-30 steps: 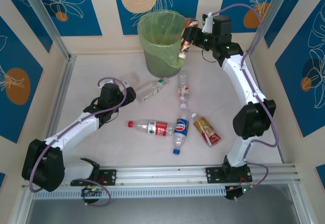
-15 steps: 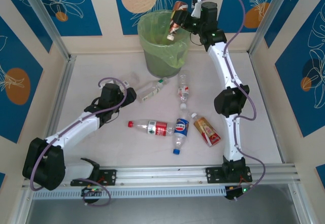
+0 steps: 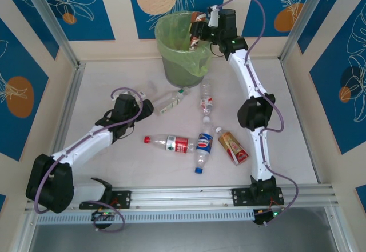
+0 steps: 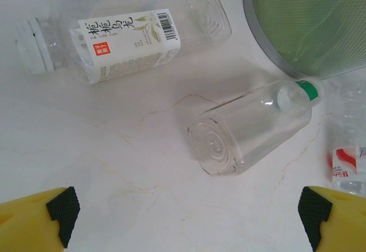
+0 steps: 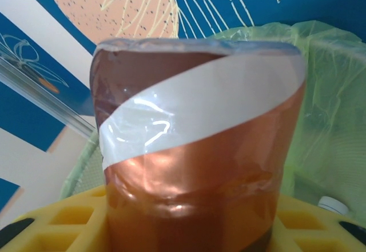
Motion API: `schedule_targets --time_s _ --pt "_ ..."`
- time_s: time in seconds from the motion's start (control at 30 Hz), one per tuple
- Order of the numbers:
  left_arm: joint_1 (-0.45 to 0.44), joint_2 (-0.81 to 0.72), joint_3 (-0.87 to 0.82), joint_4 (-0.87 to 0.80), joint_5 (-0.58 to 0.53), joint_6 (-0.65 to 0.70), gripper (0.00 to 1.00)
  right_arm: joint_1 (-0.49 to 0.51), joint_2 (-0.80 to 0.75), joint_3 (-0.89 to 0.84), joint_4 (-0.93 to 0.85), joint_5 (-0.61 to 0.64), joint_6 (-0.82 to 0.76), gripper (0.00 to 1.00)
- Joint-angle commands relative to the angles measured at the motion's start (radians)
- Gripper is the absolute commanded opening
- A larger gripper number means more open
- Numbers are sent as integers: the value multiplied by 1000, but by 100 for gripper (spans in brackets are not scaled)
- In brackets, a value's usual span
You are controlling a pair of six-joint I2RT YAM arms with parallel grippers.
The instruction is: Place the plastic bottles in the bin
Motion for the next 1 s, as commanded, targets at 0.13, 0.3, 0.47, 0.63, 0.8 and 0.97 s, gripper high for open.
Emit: schedule_targets --time_s 0.13,0.3,0.47,0.63,0.8,0.97 --pt "-5 13 6 -21 9 -11 100 33 6 5 -92 158 -147 52" --pt "-5 18 6 -22 9 -11 100 46 0 12 -136 189 -172 59" --pt "-5 23 5 -22 9 -10 100 58 -17 23 -167 210 -189 62" --pt "-4 27 7 -19 11 -9 100 60 -43 23 -182 194 -177 66" --pt "-6 28 7 -18 12 -9 100 65 -72 22 -182 174 -173 70" --pt "-5 32 10 -18 13 -7 100 68 -97 23 -178 158 -174 72"
